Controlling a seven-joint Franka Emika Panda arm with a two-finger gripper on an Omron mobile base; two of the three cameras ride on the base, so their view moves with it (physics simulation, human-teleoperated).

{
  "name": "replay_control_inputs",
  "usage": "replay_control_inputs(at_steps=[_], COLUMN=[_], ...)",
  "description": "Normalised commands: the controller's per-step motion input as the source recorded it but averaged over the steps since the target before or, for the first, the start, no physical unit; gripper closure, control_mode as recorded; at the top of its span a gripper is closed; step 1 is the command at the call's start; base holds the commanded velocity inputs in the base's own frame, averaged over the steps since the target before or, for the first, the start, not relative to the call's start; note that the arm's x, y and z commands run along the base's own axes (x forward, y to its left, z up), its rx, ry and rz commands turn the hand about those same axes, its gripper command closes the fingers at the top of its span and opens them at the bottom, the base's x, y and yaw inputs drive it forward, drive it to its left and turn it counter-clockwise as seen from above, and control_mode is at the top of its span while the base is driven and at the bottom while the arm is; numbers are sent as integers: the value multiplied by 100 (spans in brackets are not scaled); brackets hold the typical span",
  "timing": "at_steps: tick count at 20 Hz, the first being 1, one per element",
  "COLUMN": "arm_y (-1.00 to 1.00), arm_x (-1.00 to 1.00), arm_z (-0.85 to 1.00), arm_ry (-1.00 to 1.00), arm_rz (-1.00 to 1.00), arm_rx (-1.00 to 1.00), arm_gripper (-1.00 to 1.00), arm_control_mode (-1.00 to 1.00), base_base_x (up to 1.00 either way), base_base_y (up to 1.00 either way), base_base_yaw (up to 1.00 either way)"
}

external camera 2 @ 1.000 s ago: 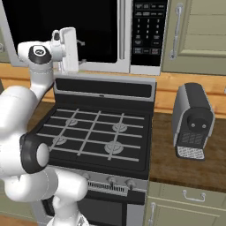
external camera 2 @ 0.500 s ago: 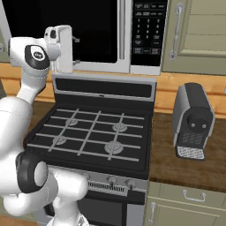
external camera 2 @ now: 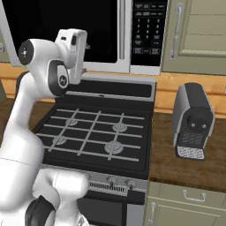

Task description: Open the microwave, place the bowl with waffle inside the microwave, then close the microwave door and turn it on.

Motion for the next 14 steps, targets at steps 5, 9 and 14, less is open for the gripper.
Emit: replay_control_inputs(at_steps=[5,9,14], arm_y=[-83,-73,-25], arm_x=[-23,1,14], arm_z=[0,2,1], arm_ry=[-10,-14,-15], arm_rz=[38,38,23], arm_rx=[6,4,0], arm_gripper=[-100,-100,100], arm_control_mode=[-100,-100,-100], base_base_x=[0,0,0], base_base_y=[0,0,0], base_base_yaw=[0,0,0])
